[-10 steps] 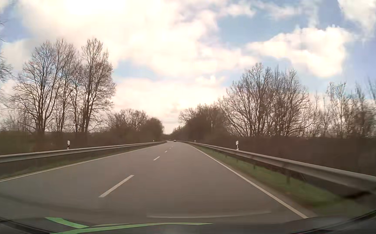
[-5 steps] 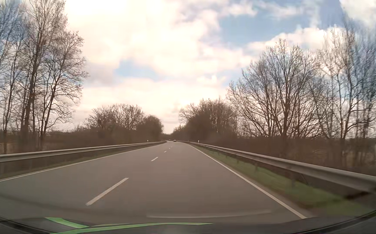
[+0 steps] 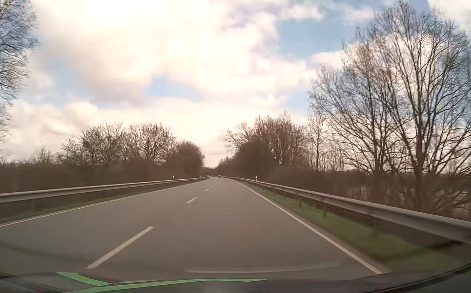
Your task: Follow the waypoints while adhering to traffic rules and regulations
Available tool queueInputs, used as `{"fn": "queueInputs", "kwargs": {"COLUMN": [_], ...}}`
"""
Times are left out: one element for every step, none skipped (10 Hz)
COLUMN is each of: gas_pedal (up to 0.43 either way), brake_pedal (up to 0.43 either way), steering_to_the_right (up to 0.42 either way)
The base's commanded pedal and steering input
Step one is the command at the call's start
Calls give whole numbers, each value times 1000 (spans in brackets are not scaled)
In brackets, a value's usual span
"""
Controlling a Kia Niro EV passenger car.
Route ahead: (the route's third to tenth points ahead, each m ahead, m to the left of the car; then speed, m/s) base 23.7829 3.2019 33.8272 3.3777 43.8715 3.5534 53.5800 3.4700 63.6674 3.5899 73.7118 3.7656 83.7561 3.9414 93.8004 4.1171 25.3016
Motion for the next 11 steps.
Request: {"fn": "queueInputs", "kwargs": {"gas_pedal": [240,240,240,240,240,240,240,240,240,240,240], "brake_pedal": [0,0,0,0,0,0,0,0,0,0,0], "steering_to_the_right": [-2,-2,-3,-2,-3,-2,-2,-2,-3,-2,-2]}}
